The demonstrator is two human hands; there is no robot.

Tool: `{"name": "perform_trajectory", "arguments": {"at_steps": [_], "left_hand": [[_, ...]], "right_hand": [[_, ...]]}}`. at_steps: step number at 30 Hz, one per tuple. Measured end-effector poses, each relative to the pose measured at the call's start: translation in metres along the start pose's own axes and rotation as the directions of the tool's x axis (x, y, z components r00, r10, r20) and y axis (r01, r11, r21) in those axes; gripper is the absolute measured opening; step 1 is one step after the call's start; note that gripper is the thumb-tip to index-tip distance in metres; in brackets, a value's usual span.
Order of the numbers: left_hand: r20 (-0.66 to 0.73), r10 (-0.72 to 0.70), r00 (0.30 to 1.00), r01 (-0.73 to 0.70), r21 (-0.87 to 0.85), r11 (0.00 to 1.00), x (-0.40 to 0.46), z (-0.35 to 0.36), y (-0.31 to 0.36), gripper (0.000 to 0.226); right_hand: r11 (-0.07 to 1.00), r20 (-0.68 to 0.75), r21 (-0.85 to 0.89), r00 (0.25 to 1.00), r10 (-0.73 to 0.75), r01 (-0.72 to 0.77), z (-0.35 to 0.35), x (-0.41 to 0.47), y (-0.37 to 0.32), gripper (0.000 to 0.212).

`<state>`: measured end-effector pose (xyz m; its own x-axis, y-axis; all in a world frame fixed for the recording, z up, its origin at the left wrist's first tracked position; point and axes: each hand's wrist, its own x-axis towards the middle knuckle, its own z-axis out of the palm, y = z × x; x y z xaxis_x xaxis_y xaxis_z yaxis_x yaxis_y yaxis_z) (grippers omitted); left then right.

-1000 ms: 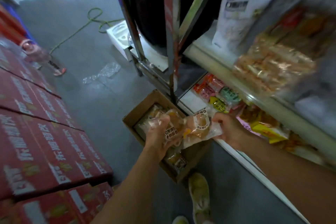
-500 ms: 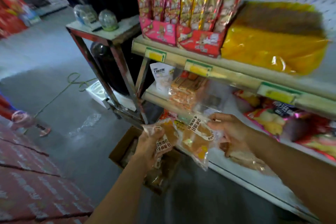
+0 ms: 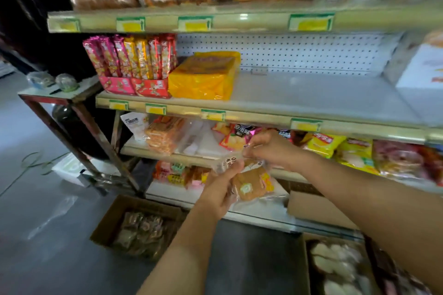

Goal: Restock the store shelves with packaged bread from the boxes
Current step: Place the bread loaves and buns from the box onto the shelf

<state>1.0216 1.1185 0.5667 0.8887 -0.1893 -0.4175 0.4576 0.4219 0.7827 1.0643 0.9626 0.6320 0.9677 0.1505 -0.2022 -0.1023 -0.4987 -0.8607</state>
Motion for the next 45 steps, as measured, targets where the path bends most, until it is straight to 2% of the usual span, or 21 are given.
{"name": "perform_trajectory", "arguments": {"at_steps": [3, 7, 8, 10, 12, 14, 16, 17, 20, 23, 25, 27, 28, 31, 33, 35, 39, 43, 45], "left_hand": [[-0.013, -0.027, 1.000, 0.027, -0.051, 0.998, -0.027, 0.052, -0.019, 0.079], [-0.037, 0.045, 0.998, -0.048, -0.095, 0.994, -0.055, 0.113, -0.030, 0.083], [-0.045, 0.092, 0.995, -0.097, -0.133, 0.986, -0.061, 0.129, -0.031, 0.088], [-0.098, 0.174, 0.980, -0.191, -0.214, 0.958, -0.073, 0.160, -0.034, 0.090], [-0.140, 0.270, 0.953, -0.297, -0.242, 0.924, -0.083, 0.191, -0.038, 0.078], [-0.110, 0.330, 0.937, -0.348, -0.266, 0.899, -0.090, 0.217, -0.043, 0.072], [-0.104, 0.337, 0.936, -0.353, -0.296, 0.888, -0.094, 0.236, -0.046, 0.068], [-0.099, 0.332, 0.938, -0.346, -0.302, 0.888, -0.093, 0.242, -0.046, 0.067], [-0.100, 0.321, 0.942, -0.336, -0.316, 0.887, -0.086, 0.262, -0.043, 0.063], [-0.116, 0.283, 0.952, -0.305, -0.332, 0.893, -0.074, 0.281, -0.036, 0.063], [-0.073, 0.250, 0.966, -0.259, -0.328, 0.908, -0.063, 0.291, -0.029, 0.063], [-0.047, 0.229, 0.972, -0.233, -0.290, 0.928, -0.056, 0.305, -0.019, 0.046], [-0.048, 0.234, 0.971, -0.238, -0.280, 0.930, -0.050, 0.312, -0.016, 0.041], [-0.041, 0.260, 0.965, -0.260, -0.302, 0.917, -0.034, 0.330, -0.006, 0.054], [-0.025, 0.288, 0.957, -0.283, -0.281, 0.917, -0.024, 0.342, 0.000, 0.053], [-0.033, 0.322, 0.946, -0.319, -0.269, 0.909, -0.016, 0.355, 0.006, 0.048], [0.004, 0.379, 0.925, -0.363, -0.284, 0.888, -0.006, 0.385, 0.022, 0.048], [0.080, 0.441, 0.894, -0.412, -0.241, 0.879, -0.005, 0.413, 0.040, 0.069], [0.027, 0.449, 0.893, -0.430, -0.245, 0.869, -0.003, 0.427, 0.047, 0.083]], "right_hand": [[0.999, -0.169, 0.053, 0.986, 0.004, 0.005, -0.037, -0.050, 0.013, 0.019], [0.974, -0.356, 0.209, 0.921, 0.159, -0.088, -0.090, -0.121, 0.021, 0.033], [0.956, -0.343, 0.257, 0.911, 0.230, -0.144, -0.104, -0.139, 0.023, 0.036], [0.895, -0.214, 0.365, 0.912, 0.351, -0.259, -0.128, -0.172, 0.026, 0.048], [0.851, -0.081, 0.435, 0.928, 0.364, -0.295, -0.145, -0.196, 0.030, 0.055], [0.821, -0.098, 0.534, 0.949, 0.299, -0.204, -0.158, -0.211, 0.032, 0.043], [0.787, -0.208, 0.615, 0.951, 0.228, -0.054, -0.170, -0.218, 0.033, 0.027], [0.779, -0.248, 0.627, 0.947, 0.203, -0.003, -0.176, -0.219, 0.032, 0.026], [0.819, -0.314, 0.572, 0.936, 0.157, 0.055, -0.196, -0.222, 0.030, 0.031], [0.836, -0.422, 0.537, 0.895, 0.147, 0.116, -0.218, -0.217, 0.027, 0.022], [0.832, -0.478, 0.535, 0.865, 0.150, 0.151, -0.236, -0.208, 0.025, 0.014], [0.791, -0.516, 0.580, 0.840, 0.169, 0.196, -0.252, -0.197, 0.021, 0.010], [0.752, -0.524, 0.621, 0.831, 0.187, 0.222, -0.259, -0.190, 0.020, 0.011], [0.676, -0.520, 0.693, 0.823, 0.226, 0.252, -0.274, -0.170, 0.017, 0.025], [0.718, -0.476, 0.671, 0.850, 0.227, 0.184, -0.279, -0.160, 0.016, 0.041], [0.763, -0.413, 0.633, 0.890, 0.195, 0.126, -0.283, -0.152, 0.012, 0.043], [0.768, -0.418, 0.620, 0.895, 0.155, 0.157, -0.311, -0.136, 0.005, 0.047], [0.742, -0.493, 0.610, 0.866, 0.081, 0.278, -0.356, -0.134, 0.002, 0.042], [0.745, -0.528, 0.584, 0.848, 0.046, 0.323, -0.383, -0.138, 0.002, 0.044]]}}
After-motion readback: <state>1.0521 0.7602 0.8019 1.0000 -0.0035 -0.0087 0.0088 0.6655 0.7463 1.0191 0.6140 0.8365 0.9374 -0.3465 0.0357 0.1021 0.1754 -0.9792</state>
